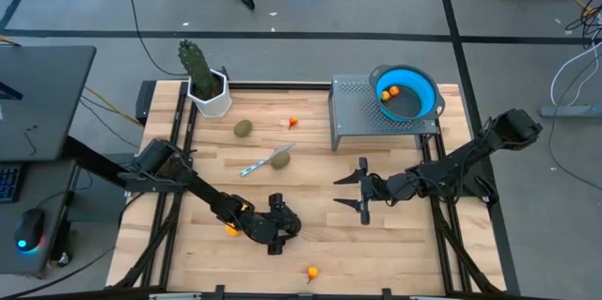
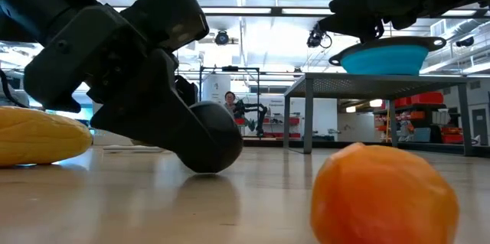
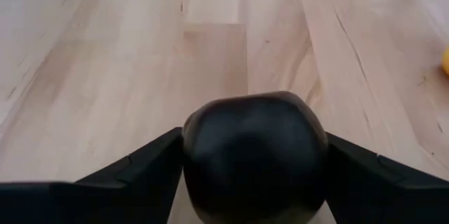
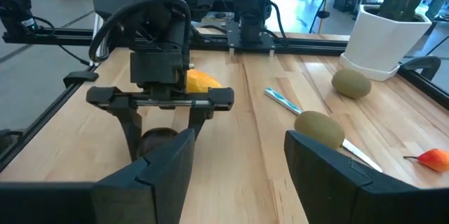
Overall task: Pick & Place Fruit
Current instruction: Put the plum into the blue strainer bowl on the shelf
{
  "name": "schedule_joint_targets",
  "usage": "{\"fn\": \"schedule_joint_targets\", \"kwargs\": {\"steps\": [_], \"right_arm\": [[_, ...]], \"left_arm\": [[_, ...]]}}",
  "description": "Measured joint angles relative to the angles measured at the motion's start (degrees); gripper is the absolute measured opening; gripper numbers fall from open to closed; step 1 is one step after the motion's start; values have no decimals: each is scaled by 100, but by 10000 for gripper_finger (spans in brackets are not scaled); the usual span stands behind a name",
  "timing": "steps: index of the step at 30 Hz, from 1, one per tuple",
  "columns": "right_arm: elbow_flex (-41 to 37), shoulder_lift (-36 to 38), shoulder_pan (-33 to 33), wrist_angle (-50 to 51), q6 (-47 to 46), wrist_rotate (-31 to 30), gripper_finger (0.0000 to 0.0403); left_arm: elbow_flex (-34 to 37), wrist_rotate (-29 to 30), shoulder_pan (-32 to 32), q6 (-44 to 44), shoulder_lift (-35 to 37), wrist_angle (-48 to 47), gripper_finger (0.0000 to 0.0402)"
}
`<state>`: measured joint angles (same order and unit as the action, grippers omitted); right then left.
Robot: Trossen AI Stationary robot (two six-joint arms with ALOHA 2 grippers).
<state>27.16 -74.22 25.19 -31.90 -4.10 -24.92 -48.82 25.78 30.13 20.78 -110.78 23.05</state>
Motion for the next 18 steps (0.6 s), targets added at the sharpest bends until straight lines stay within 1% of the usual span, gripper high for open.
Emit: {"fn": "schedule_joint_targets", "kwargs": {"steps": [4, 8, 13, 15, 18], "right_arm": [[-1, 0, 0, 0, 0, 0, 234], [0, 0, 0, 0, 0, 0, 234], [0, 0, 0, 0, 1, 12, 234], [0, 0, 0, -5, 85, 193, 234], [-2, -4, 39, -194, 557, 818, 234]], "left_arm": [[2, 8, 0, 2, 0, 60, 284], [2, 12, 0, 0, 0, 187, 282], [2, 56, -2, -165, 2, 615, 282], [-9, 45, -15, -227, 24, 843, 282], [-57, 9, -69, -180, 81, 1281, 282]]}}
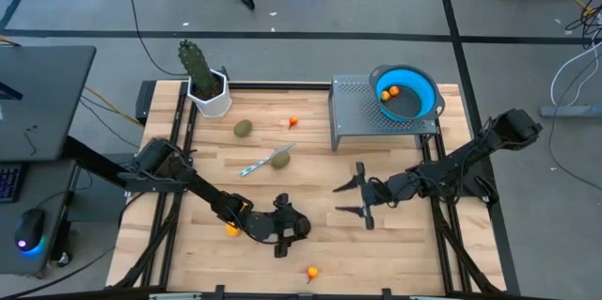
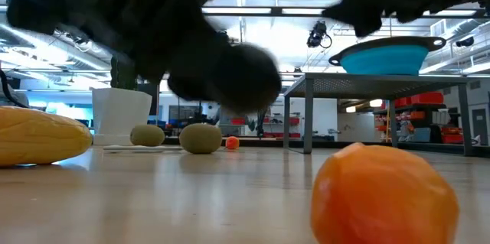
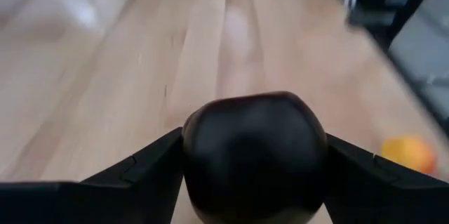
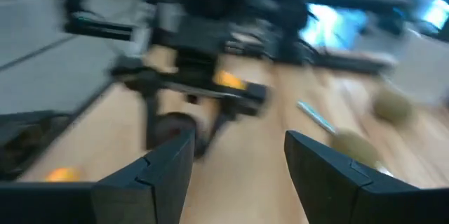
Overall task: Pick & Place Fruit
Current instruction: Put the plum into the blue strainer bowl on the shelf
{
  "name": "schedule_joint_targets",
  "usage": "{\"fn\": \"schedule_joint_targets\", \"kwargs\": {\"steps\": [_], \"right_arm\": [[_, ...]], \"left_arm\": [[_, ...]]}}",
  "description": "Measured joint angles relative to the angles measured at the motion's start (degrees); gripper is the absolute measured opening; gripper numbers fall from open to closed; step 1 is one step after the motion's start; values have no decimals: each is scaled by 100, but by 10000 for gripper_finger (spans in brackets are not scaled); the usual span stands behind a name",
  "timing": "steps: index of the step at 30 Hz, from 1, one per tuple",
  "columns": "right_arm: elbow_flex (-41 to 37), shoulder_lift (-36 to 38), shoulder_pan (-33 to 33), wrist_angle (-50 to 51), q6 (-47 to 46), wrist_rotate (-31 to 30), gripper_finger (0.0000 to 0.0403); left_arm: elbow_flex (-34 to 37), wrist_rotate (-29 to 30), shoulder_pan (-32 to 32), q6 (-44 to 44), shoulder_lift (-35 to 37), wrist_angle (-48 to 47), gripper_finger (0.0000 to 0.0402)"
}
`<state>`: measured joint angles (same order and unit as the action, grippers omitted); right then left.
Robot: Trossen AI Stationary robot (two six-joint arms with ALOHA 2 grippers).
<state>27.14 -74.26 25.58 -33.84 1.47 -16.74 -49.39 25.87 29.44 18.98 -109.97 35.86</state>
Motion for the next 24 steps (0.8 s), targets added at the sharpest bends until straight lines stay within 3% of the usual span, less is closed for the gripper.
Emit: {"fn": "schedule_joint_targets", "kwargs": {"steps": [4, 10, 16, 20, 24], "right_arm": [[0, 0, 249, -484, 823, 175, 234], [0, 0, 638, -710, 1701, -746, 241], [0, 0, 715, -672, 1855, -1072, 278], [0, 0, 715, -704, 2023, -1381, 303], [0, 0, 708, -717, 2167, -1618, 315]], "left_arm": [[-64, -137, -184, 363, 46, 400, 282], [-185, -169, -615, 1077, 54, 1093, 282], [-297, -569, -1103, 1089, 54, 2114, 282], [-444, -957, -1357, 1271, 54, 2151, 282], [-479, -939, -1400, 1335, 54, 2169, 281]]}}
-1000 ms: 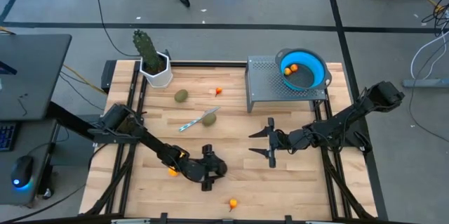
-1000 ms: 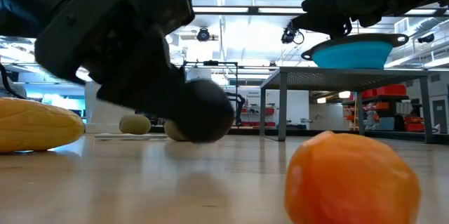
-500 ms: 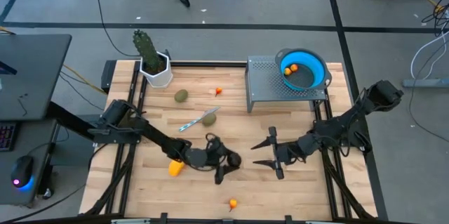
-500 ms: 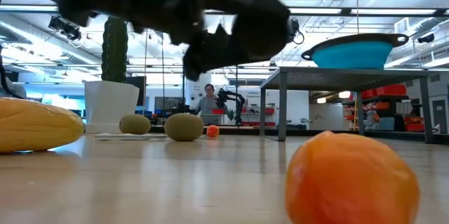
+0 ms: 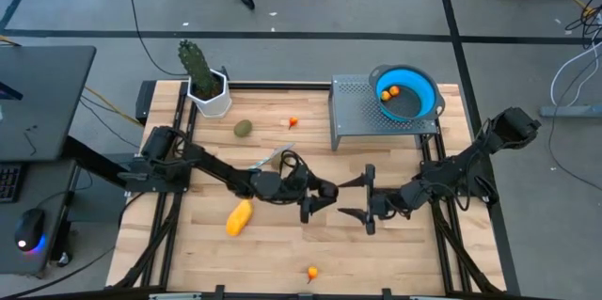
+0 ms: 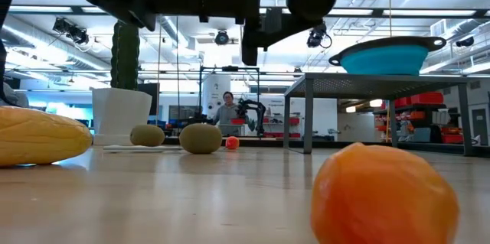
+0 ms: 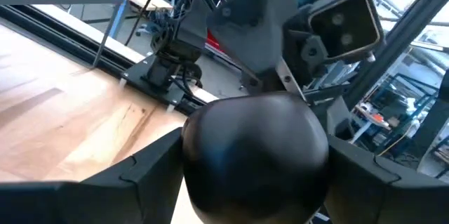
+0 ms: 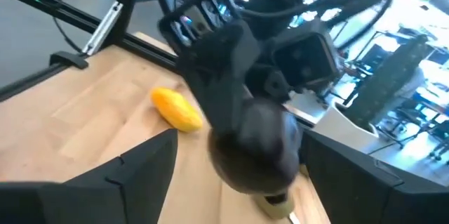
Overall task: Pick & Place Fruit
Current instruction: Put the plum into the blue strainer bowl on the shelf
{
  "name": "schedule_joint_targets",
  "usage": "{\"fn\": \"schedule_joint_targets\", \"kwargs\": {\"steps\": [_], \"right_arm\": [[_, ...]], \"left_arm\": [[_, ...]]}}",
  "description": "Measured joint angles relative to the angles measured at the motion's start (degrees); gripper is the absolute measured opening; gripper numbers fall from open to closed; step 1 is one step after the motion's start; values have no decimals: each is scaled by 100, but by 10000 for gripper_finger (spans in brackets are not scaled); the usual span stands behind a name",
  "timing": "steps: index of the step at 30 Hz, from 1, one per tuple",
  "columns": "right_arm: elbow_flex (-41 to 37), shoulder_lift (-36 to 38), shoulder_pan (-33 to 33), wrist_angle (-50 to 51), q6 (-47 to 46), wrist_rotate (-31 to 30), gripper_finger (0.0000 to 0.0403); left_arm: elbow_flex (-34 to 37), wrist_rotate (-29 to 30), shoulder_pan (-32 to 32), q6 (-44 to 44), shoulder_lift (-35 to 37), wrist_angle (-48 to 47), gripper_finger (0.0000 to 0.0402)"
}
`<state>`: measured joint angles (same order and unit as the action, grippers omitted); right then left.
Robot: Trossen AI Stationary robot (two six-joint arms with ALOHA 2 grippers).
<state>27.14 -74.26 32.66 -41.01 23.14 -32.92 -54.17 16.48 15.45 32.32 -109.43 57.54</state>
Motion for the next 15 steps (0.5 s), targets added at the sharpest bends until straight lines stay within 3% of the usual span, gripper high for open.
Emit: {"fn": "schedule_joint_targets", "kwargs": {"steps": [15], "right_arm": [[0, 0, -325, -203, 284, -308, 317]], "left_arm": [[-13, 388, -5, -129, 2, 400, 281]]}}
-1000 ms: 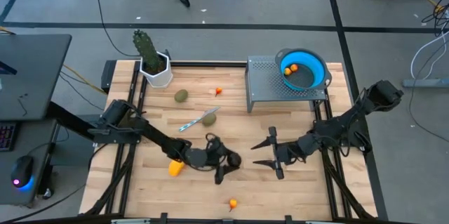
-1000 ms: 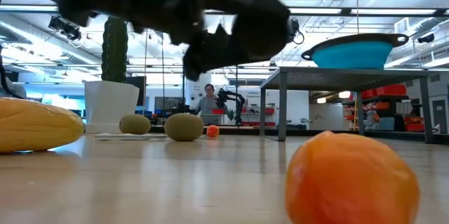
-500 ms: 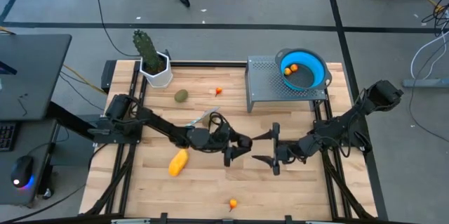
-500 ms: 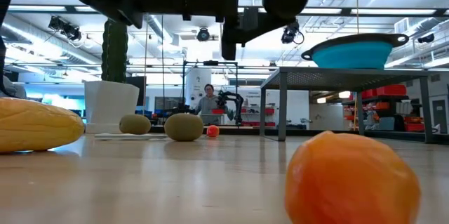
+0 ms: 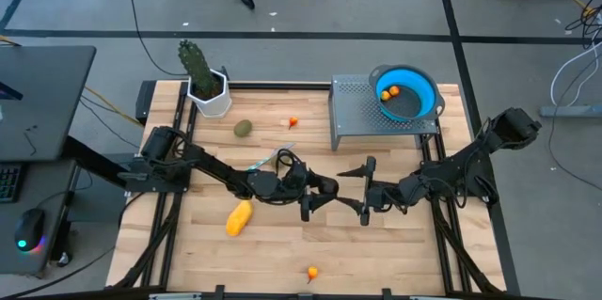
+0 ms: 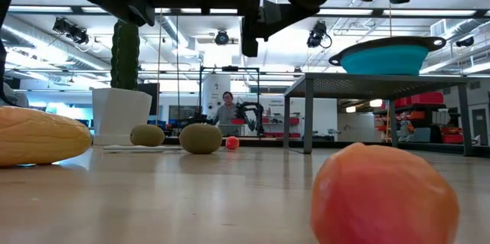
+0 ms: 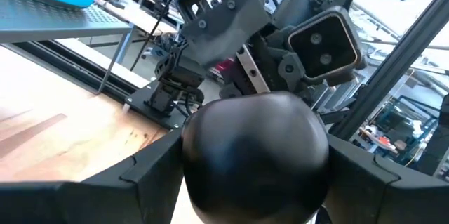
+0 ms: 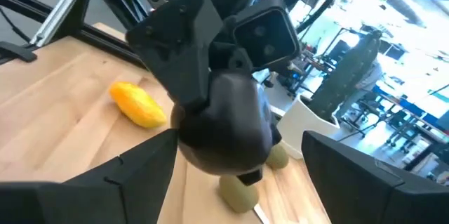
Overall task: Pick & Place Fruit
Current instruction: Put the plum into the blue strainer bowl on the shelf
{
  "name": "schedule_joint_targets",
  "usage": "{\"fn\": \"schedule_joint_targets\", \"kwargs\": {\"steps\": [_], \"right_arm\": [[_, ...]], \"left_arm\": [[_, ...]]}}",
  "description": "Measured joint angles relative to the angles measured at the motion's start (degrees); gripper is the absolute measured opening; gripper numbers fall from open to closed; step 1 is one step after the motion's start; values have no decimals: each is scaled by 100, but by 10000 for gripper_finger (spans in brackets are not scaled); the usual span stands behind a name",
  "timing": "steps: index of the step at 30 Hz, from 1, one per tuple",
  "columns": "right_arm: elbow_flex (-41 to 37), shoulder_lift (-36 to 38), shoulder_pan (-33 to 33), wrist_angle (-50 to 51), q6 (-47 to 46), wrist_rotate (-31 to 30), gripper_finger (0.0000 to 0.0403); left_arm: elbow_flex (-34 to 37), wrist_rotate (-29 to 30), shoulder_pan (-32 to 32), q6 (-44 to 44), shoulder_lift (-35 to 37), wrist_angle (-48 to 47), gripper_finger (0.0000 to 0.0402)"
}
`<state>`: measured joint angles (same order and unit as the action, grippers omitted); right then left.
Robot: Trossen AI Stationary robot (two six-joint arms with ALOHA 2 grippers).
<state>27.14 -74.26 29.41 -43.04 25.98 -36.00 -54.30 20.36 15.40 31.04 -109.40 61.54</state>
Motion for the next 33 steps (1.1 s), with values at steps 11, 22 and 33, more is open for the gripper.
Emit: {"fn": "schedule_joint_targets", "kwargs": {"steps": [11, 22, 33], "right_arm": [[276, -422, -206, -143, 185, 157, 317], [634, -863, -280, -162, 402, -141, 317], [634, -863, -180, -221, 409, -406, 311]], "left_arm": [[-195, 246, -34, -187, -3, -103, 281], [-417, 252, 4, -389, -4, -669, 281], [-415, 267, 4, -443, -4, -680, 281]]}}
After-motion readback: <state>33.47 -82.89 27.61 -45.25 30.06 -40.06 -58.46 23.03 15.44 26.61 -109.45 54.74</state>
